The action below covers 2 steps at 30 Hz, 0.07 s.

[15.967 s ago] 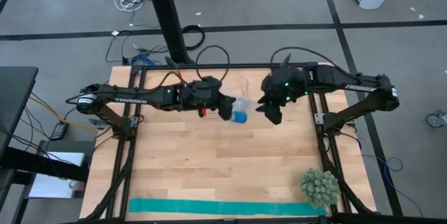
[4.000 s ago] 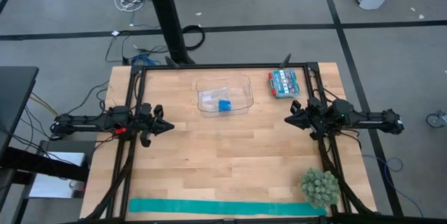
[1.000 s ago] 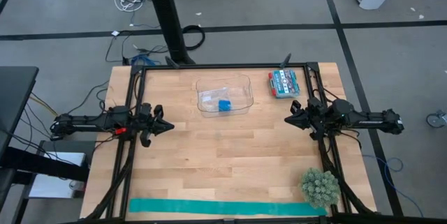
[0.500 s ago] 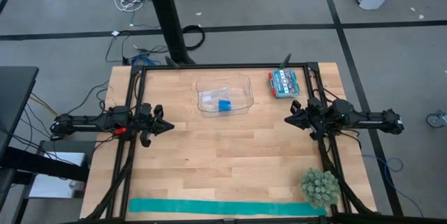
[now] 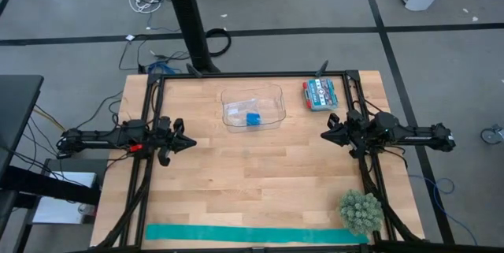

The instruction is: Roll bandage

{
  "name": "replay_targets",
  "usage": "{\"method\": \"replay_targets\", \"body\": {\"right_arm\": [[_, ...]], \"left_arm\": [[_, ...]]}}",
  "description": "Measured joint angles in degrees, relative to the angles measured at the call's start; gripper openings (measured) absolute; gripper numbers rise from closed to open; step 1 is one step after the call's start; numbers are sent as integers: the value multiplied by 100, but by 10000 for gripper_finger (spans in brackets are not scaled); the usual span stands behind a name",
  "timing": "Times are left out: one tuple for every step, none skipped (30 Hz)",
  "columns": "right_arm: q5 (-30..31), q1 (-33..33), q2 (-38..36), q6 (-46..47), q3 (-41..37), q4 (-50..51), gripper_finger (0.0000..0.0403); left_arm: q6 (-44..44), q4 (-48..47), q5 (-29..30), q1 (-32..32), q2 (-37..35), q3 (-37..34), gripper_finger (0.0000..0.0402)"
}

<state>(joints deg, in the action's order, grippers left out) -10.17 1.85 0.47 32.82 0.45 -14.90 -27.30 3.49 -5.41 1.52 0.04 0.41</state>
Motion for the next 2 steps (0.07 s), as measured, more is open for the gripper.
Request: {"method": "replay_targets", "body": {"right_arm": [[0, 0, 0, 0, -2, 0, 7], [0, 0, 0, 0, -2, 0, 7]], "left_arm": [[2, -1, 0, 0, 2, 2, 19], [1, 1, 0, 1, 1, 1, 19]]}}
